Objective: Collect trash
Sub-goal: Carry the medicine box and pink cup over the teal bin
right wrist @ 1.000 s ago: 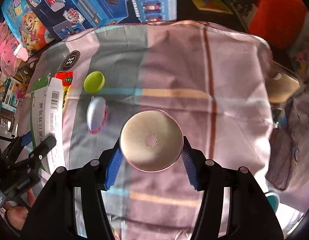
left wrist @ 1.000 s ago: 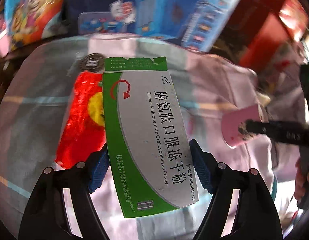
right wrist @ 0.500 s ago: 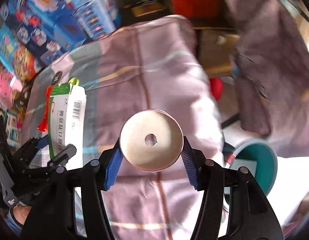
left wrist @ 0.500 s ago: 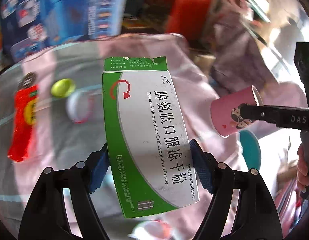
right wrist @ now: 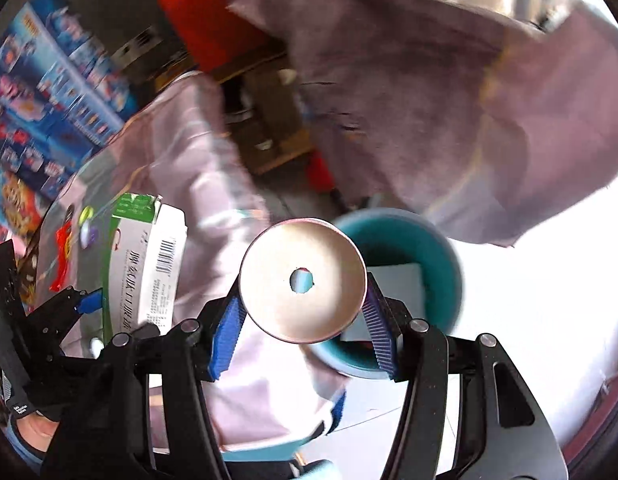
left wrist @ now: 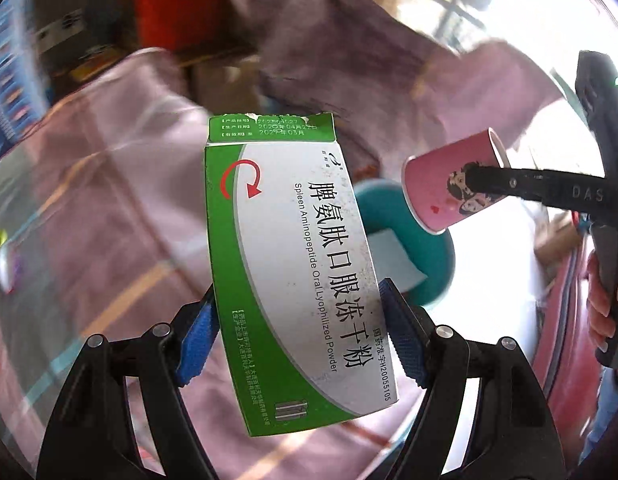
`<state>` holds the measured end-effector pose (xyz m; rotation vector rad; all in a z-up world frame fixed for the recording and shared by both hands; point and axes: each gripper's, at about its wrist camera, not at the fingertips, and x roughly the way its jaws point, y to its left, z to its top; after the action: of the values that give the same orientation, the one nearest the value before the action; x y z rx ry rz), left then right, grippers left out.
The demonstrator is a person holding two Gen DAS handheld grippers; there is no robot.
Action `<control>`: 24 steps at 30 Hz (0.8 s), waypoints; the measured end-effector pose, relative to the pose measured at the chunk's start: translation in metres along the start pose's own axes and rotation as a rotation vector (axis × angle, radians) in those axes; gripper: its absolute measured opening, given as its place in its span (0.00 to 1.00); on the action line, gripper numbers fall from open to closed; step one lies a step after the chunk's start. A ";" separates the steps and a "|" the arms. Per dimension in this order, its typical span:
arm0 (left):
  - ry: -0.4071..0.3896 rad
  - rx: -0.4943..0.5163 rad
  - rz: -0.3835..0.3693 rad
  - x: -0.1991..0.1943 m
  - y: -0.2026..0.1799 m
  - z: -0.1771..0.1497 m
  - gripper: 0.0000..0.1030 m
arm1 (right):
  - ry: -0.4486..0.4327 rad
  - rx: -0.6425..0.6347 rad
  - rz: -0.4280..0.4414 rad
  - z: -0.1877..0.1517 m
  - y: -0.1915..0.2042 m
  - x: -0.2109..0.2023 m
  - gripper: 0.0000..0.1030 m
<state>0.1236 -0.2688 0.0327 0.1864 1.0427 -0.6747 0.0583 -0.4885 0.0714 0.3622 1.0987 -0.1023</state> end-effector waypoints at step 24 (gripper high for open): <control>0.240 0.186 -0.070 0.159 -0.133 0.047 0.78 | 0.071 0.179 -0.018 -0.014 -0.136 0.036 0.52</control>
<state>0.1305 -0.4619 -0.0553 0.4013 1.2196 -0.8275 0.0280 -0.6074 0.0016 0.5196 1.1662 -0.2060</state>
